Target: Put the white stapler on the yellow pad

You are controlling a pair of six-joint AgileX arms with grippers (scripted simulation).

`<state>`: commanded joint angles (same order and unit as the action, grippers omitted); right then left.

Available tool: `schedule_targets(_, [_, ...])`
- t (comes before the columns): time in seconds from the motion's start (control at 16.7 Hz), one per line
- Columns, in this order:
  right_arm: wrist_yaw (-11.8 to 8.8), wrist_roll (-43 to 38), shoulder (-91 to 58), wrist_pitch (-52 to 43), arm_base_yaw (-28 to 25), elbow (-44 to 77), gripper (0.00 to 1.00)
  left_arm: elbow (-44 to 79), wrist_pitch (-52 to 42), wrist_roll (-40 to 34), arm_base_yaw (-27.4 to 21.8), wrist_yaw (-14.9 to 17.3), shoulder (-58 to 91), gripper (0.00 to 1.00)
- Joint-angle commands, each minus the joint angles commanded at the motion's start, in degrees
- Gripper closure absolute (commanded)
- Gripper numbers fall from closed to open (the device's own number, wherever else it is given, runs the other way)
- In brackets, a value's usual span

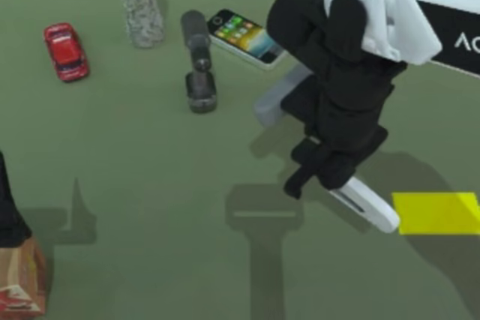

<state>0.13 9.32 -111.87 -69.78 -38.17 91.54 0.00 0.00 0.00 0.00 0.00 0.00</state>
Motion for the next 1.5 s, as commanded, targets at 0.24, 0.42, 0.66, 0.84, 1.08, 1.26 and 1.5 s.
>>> schedule_targets(0.24, [0.04,-3.62,0.01,-0.13,1.12,-0.15,1.00,0.00,0.00,0.00,0.00,0.00,0.00,0.00])
schedule_targets(0.42, [0.10,-12.52,0.90,0.08,4.18,-1.30,1.00,0.00,0.00,0.00,0.00,0.00,0.00,0.00])
schedule_targets(0.66, [0.23,-32.50,3.75,1.10,10.62,-5.02,1.00,0.00,0.00,0.00,0.00,0.00,0.00,0.00])
schedule_targets(0.84, [0.41,-52.26,6.75,2.22,16.40,-9.07,1.00,0.00,0.00,0.00,0.00,0.00,0.00,0.00])
schedule_targets(1.08, [0.65,-77.41,11.20,4.03,24.10,-14.69,1.00,0.00,0.00,0.00,0.00,0.00,0.00,0.00])
schedule_targets(1.26, [0.73,-91.05,14.86,5.78,29.14,-18.56,1.00,0.00,0.00,0.00,0.00,0.00,0.00,0.00])
schedule_targets(1.5, [0.67,-100.83,18.82,7.89,33.43,-22.17,1.00,0.00,0.00,0.00,0.00,0.00,0.00,0.00])
